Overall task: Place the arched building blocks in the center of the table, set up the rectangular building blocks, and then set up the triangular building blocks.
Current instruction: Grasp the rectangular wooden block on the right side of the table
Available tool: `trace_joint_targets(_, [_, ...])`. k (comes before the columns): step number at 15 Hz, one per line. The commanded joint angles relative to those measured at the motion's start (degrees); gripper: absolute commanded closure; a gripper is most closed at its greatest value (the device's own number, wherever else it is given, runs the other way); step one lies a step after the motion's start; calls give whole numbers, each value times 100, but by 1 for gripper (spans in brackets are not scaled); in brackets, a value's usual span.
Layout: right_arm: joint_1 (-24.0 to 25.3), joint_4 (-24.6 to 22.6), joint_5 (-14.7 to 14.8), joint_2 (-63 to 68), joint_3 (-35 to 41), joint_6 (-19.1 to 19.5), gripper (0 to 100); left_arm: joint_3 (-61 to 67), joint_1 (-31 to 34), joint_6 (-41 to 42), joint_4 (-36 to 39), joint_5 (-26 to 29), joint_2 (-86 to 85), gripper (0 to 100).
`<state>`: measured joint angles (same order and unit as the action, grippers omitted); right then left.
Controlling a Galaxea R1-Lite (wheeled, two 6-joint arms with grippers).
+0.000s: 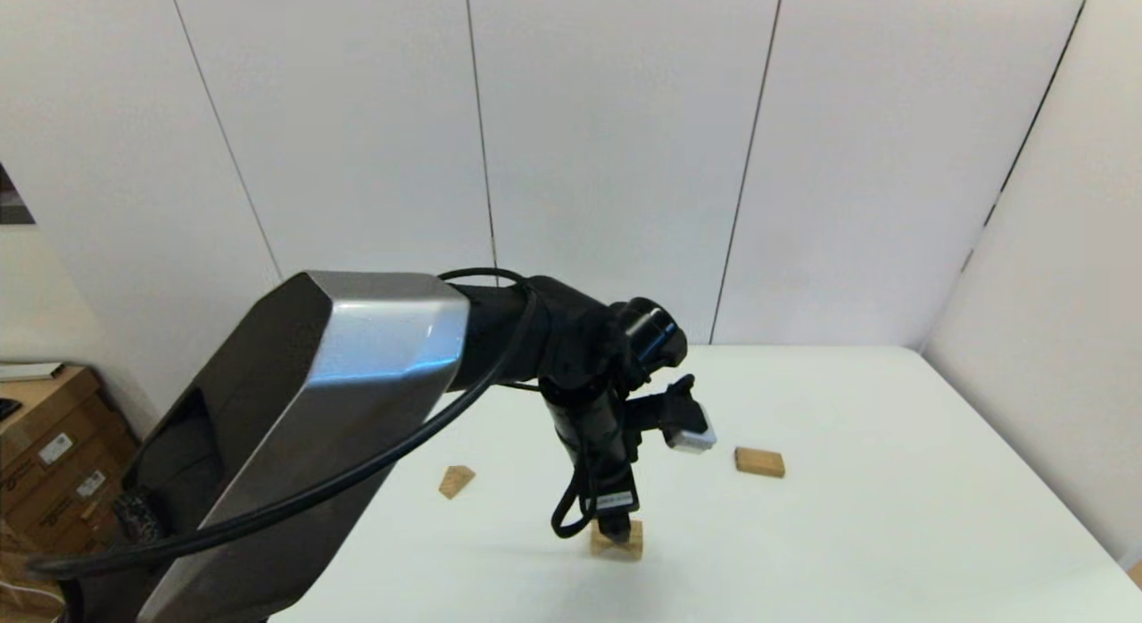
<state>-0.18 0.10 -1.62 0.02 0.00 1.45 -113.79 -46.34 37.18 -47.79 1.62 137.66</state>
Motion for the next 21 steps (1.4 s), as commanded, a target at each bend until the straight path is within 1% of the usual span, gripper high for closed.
trace_joint_targets(1, [1,-1,-5,-2,9,4,0,-3,362,-554,-82,-48,-1048,0])
trace_joint_targets(2, [1,-1,-5,-2,9,4,0,50,556,-818,-143,-145,-1479,0])
trace_joint_targets(4, [1,-1,4,-2,9,4,0,304,1004,-1319,-486,-839,-2577,0])
trace_joint_targets(6, [1,-1,4,-2,9,4,0,823,1303,-1943,-627,-1252,-3535,0])
trace_joint_targets(8, [1,-1,-5,-2,9,4,0,1561,1663,-2145,-635,-1375,-4651,0])
trace_joint_targets(13, [1,-1,-5,-2,9,4,0,3820,2656,-2189,-600,-1850,-7622,0])
trace_joint_targets(14, [1,-1,-5,-2,9,4,0,4163,2902,-2145,-600,-1850,-8009,0])
trace_joint_targets(15, [1,-1,-5,-11,9,4,0,4787,3394,-2083,-591,-1832,-8738,0])
trace_joint_targets(18, [1,-1,-5,-2,9,4,0,5921,4141,-2075,-583,-1841,-10109,0])
trace_joint_targets(19, [1,-1,-5,-2,9,4,0,6228,4335,-2083,-539,-1832,-10540,0])
trace_joint_targets(21, [1,-1,-5,-2,9,4,0,6949,4414,-2075,-213,-1814,-11533,0])
